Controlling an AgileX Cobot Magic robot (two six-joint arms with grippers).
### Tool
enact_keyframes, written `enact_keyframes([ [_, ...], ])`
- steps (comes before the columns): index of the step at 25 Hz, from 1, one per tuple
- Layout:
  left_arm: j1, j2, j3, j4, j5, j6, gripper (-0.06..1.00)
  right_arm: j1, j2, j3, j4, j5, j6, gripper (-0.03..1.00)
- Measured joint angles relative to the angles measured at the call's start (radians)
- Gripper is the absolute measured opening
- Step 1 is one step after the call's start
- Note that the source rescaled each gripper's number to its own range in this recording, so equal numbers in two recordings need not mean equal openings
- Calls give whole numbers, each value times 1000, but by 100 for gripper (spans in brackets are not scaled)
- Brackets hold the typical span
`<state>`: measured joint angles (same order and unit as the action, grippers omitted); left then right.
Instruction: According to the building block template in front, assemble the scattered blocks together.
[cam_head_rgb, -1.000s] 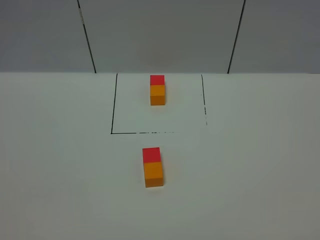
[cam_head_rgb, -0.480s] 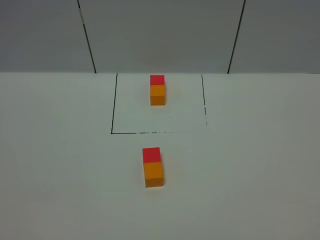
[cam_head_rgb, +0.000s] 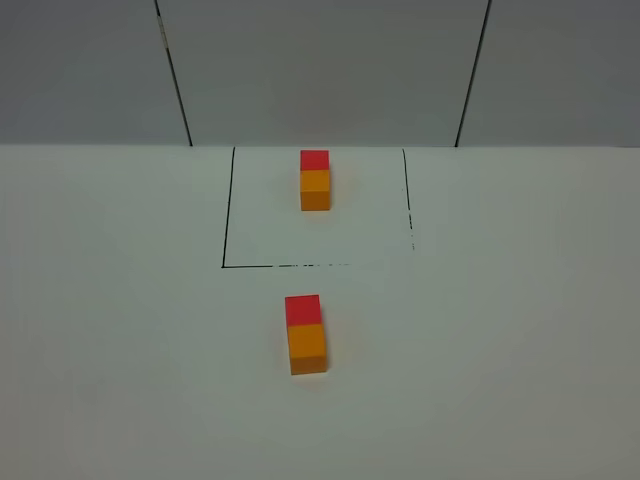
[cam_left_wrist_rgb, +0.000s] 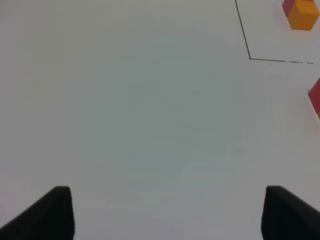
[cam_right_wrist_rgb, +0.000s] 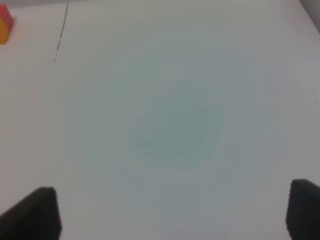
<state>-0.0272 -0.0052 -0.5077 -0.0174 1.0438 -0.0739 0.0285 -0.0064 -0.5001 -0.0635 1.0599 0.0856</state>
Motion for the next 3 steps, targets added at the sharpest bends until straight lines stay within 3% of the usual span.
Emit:
enact_keyframes([
  [3, 0, 0, 0, 0, 0, 0, 61, 0, 0, 0, 0, 0, 0, 80],
])
